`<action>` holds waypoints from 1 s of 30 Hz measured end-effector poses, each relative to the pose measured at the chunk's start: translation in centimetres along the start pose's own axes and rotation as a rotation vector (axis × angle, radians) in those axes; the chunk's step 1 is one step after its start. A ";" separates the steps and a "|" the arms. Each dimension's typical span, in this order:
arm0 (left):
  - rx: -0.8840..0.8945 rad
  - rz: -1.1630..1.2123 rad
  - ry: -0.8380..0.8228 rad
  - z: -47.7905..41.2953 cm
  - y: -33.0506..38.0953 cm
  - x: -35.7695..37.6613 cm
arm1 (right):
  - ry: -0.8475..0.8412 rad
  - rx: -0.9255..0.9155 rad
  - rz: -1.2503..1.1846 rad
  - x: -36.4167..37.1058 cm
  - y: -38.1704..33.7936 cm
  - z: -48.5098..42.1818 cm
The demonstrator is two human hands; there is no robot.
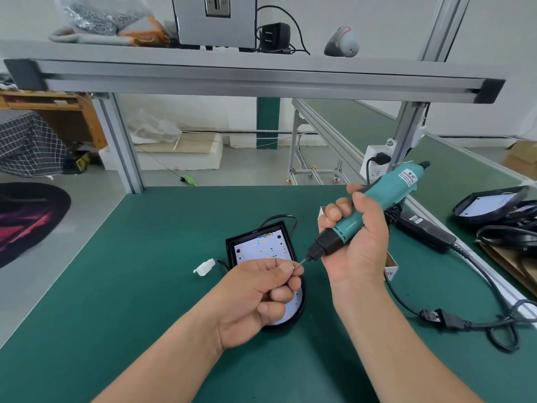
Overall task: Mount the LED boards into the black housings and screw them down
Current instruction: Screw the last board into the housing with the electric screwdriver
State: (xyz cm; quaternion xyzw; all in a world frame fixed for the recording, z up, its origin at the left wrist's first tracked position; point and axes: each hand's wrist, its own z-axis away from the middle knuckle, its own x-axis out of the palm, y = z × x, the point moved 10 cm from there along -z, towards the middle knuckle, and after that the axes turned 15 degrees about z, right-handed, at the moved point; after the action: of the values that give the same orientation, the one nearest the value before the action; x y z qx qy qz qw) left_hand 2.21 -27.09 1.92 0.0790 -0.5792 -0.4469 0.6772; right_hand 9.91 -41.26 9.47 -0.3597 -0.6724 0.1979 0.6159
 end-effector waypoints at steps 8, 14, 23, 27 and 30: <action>0.018 -0.015 0.027 0.0 0.0 -0.3 | 0.002 -0.013 0.015 -0.2 0.1 -0.1; 0.029 -0.036 0.033 -0.2 -0.1 -0.5 | 0.015 -0.022 0.024 -0.4 0.0 -0.1; 0.169 -0.082 0.084 -0.7 0.7 -1.4 | -0.020 -0.098 0.083 0.4 -0.6 0.5; 0.302 -0.171 0.165 -0.5 2.4 -2.3 | -0.054 -0.079 0.078 1.0 0.1 0.9; 0.375 -0.281 0.202 -0.2 3.6 -2.7 | -0.094 -0.038 0.072 1.2 0.7 1.1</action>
State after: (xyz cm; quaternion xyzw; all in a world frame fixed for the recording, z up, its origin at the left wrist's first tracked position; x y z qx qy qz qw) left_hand 4.44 -23.23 2.18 0.3272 -0.5649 -0.4114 0.6361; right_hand 9.02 -39.68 9.59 -0.3854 -0.6907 0.2238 0.5694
